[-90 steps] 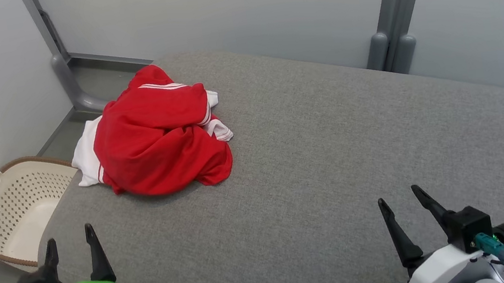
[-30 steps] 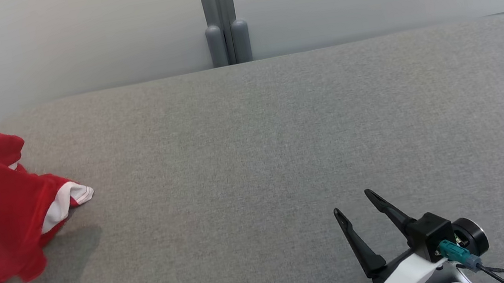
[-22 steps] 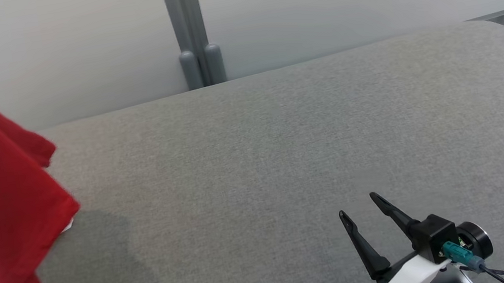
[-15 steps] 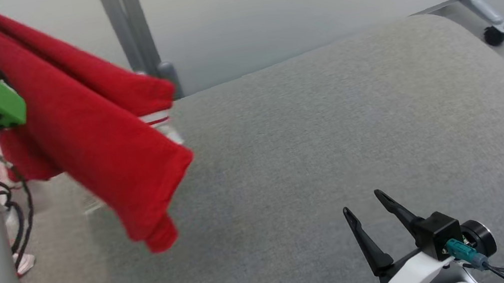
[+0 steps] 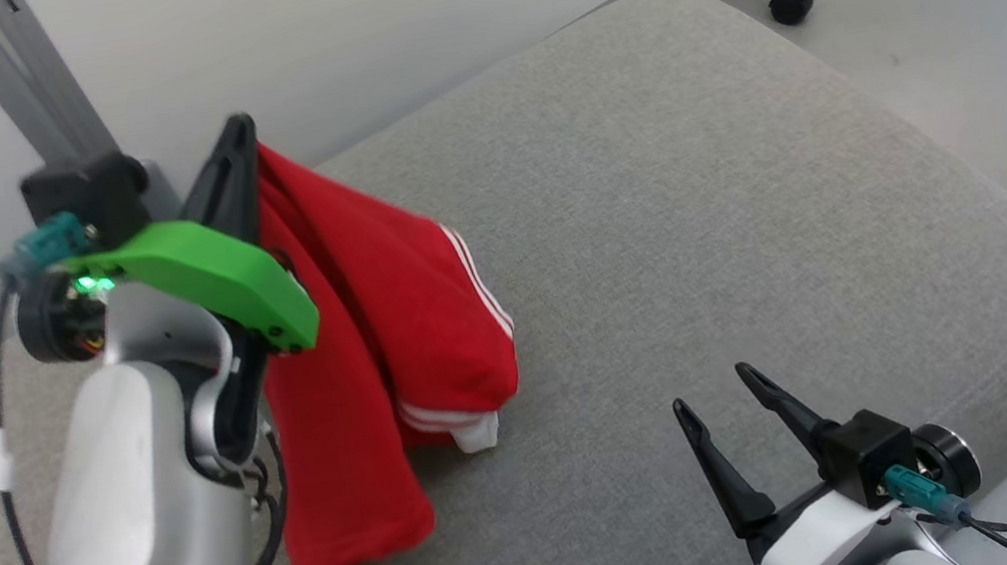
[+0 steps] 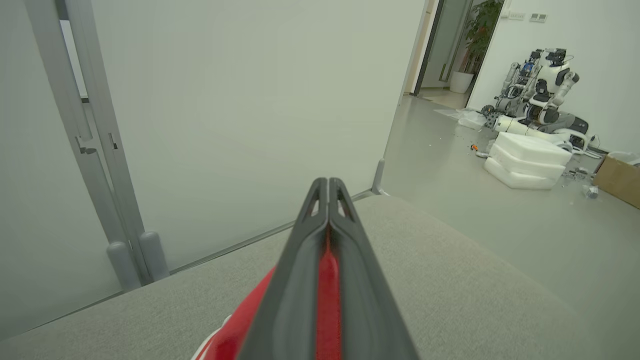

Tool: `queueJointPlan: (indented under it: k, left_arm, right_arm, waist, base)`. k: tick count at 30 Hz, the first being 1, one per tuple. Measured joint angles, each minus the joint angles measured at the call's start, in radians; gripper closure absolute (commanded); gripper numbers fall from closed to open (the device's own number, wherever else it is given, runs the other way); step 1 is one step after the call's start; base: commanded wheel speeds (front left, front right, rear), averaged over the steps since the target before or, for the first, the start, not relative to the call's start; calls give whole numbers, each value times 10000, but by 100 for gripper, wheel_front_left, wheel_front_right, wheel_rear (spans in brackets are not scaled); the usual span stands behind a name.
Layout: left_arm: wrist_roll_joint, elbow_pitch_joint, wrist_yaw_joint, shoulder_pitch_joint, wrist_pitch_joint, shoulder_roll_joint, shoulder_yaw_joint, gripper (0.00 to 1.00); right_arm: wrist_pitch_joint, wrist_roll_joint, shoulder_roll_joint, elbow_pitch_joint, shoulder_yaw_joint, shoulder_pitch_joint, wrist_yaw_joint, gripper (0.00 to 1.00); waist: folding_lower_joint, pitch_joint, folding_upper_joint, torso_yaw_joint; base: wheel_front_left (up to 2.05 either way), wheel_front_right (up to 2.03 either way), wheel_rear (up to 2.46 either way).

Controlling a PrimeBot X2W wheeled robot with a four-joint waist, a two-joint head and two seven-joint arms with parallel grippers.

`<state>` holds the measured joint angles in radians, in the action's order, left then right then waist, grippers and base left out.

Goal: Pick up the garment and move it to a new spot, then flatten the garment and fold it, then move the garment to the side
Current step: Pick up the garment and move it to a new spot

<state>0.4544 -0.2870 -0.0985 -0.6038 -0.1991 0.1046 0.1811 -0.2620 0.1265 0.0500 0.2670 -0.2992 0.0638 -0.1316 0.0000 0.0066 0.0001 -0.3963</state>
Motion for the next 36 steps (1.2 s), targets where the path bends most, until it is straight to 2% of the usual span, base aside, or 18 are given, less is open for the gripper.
queueJointPlan:
  k: [6,7,8,12,14,17,21,23,31,36]
  left_arm:
    - [-451,-2138,-71,721,1308,-165,667,100]
    - [-550,-2389,-42,755,1534,-192,752,55]
    - [-765,-2661,35,791,1841,-217,825,0]
    - [-861,-3482,245,809,2642,-314,953,0]
    - [-855,-3465,495,806,3787,-399,851,0]
    - [-830,-3126,637,926,4406,-435,780,0]
    - [-917,-2291,744,1806,4579,-485,568,0]
    - [-1093,-1440,752,2320,4610,-460,341,0]
    - [-2211,1003,395,4878,4637,-320,-629,0]
    - [-2414,1574,211,6167,4635,-366,-1538,0]
  right_arm:
    - [-4,42,2,-46,-2,9,0,0]
    - [-4,42,4,-48,13,9,0,0]
    - [-4,42,4,-58,36,9,0,0]
    - [-4,29,0,-73,320,-23,0,0]
    - [-4,8,-2,-105,612,-114,0,0]
    - [-4,-23,-8,-157,955,-208,0,0]
    - [-6,-100,-8,-278,1488,-364,0,0]
    - [-6,-150,-12,-355,1758,-419,0,0]
    - [-6,-268,-8,-520,2591,-618,0,0]
    - [-6,-384,-15,-562,2869,-654,0,0]
  waist:
    - [-1,424,0,-560]
    - [0,484,0,-611]
    - [0,552,0,-660]
    - [0,701,0,-663]
    - [0,707,0,-498]
    - [0,657,0,-235]
    - [0,488,0,259]
    - [0,385,0,533]
    - [0,15,0,1703]
    - [0,-187,0,2308]
  base:
    - [0,0,0]
    - [0,0,0]
    - [0,0,0]
    - [0,0,0]
    - [0,0,0]
    - [0,0,0]
    - [0,0,0]
    - [0,0,0]
    - [0,0,0]
    - [0,0,0]
